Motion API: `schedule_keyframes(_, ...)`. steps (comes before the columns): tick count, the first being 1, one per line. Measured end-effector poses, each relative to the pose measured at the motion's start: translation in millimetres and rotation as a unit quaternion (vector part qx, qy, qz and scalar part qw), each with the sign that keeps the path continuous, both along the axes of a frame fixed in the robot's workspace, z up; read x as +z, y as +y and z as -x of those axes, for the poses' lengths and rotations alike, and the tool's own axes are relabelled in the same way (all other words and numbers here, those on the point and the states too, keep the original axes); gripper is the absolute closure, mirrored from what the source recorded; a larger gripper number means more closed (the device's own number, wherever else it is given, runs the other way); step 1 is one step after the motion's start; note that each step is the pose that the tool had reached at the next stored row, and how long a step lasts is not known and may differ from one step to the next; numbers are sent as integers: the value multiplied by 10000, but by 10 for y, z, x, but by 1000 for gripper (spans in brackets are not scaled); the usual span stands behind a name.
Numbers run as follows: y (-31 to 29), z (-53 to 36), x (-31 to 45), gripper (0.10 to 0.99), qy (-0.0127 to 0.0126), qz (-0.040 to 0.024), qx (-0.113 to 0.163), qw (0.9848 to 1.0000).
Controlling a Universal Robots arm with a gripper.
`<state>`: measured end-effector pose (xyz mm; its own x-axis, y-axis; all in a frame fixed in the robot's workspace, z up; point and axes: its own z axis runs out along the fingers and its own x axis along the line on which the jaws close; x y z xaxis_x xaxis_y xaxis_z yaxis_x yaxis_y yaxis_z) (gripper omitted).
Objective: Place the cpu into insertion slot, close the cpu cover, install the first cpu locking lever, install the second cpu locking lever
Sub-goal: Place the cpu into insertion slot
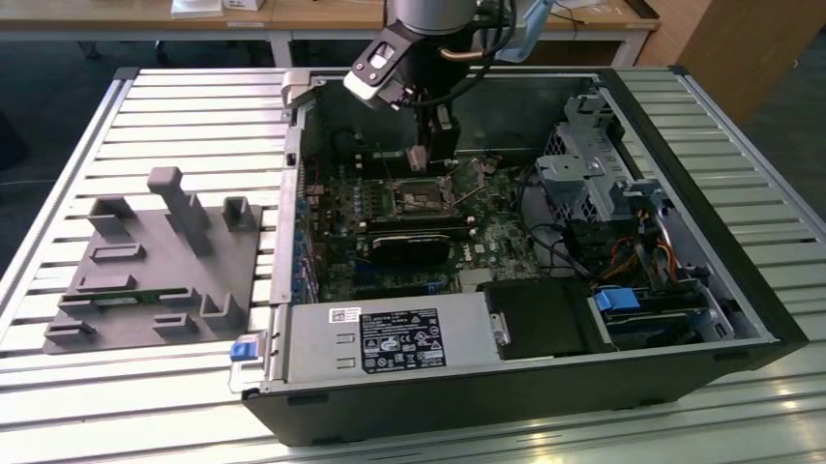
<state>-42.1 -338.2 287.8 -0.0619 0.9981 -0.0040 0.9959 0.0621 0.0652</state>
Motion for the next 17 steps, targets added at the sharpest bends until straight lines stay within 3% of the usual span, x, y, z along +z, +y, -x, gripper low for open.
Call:
schedule_keyframes(8,22,0,-118,549,8,53,0,10000)
schedule_keyframes(17,43,-2,-225,549,10,65,-6,10000)
